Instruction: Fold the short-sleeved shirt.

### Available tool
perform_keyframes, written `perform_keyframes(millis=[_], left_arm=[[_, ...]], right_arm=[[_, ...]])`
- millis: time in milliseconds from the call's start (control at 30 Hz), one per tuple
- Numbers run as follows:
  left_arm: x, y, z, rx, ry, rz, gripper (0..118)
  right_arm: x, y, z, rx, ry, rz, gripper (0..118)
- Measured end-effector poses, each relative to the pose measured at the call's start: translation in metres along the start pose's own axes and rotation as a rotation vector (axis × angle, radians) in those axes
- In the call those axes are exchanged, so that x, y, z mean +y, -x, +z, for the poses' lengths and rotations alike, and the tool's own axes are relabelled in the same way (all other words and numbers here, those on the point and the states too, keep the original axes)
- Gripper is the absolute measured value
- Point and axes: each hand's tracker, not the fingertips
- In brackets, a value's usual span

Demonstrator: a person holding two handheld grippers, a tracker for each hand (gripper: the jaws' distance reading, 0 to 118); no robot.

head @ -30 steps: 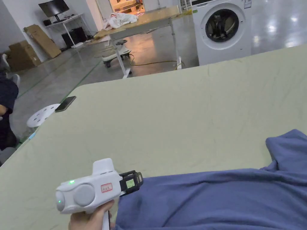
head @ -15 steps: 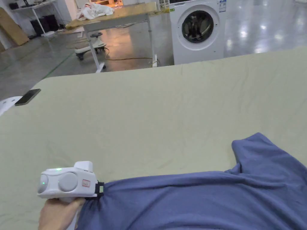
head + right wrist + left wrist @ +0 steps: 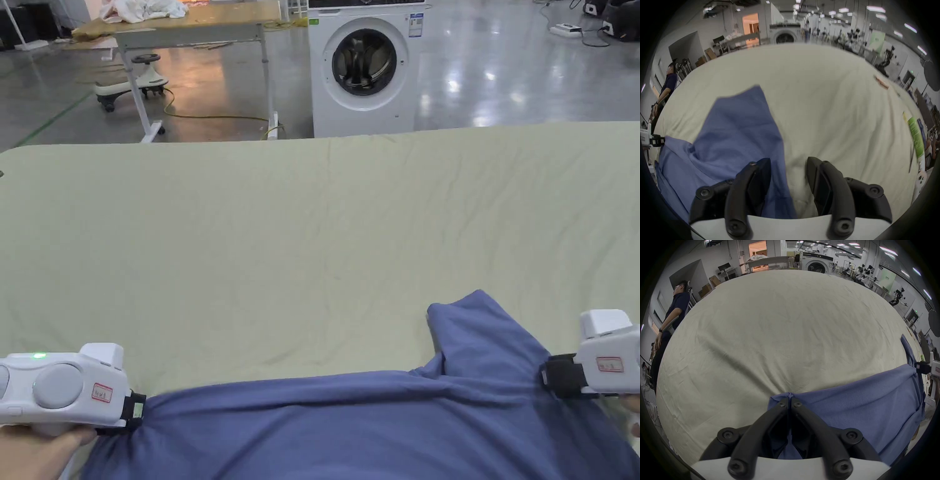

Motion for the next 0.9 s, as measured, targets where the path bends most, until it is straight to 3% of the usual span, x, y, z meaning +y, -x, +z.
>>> perform_keyframes(millis=[67, 100, 133, 167, 300, 367, 500, 567, 700, 900], left_arm=[[-0.001, -0.002, 0.000, 0.004, -0.005, -0.018, 0], [-0.002, -0.003, 0.000, 0.007, -0.008, -0.023, 0], [-0.003, -0.005, 0.001, 0.012, -0.013, -0.030, 0], [-0.004, -0.006, 0.002, 0.016, -0.016, -0.035, 0], [0.003, 0.013, 0.024, -0.052, -0.056, -0.045, 0], [-0.009, 0.020, 0.065, -0.078, -0.211, -0.011, 0], [-0.069, 0.030, 0.135, -0.223, -0.386, 0.021, 0], [-0.111, 0.034, 0.153, -0.218, -0.412, 0.050, 0], [-0.190, 0.040, 0.169, -0.176, -0.417, 0.083, 0], [-0.258, 0.045, 0.160, -0.204, -0.329, 0.171, 0]], right_arm=[[0.002, -0.004, 0.007, 0.006, -0.020, -0.044, 41], [0.002, -0.007, 0.009, 0.009, -0.032, -0.040, 29], [0.002, -0.007, 0.013, 0.020, -0.036, -0.050, 8], [0.002, -0.010, 0.014, 0.038, -0.031, -0.071, 0], [-0.010, -0.007, 0.045, 0.054, -0.186, -0.021, 0], [-0.021, -0.009, 0.075, 0.116, -0.254, -0.054, 0], [-0.061, -0.014, 0.141, 0.166, -0.327, -0.074, 0], [-0.090, -0.015, 0.170, 0.168, -0.368, -0.068, 0], [-0.154, -0.019, 0.210, 0.166, -0.356, -0.068, 0], [-0.237, -0.023, 0.211, 0.145, -0.278, -0.157, 0]])
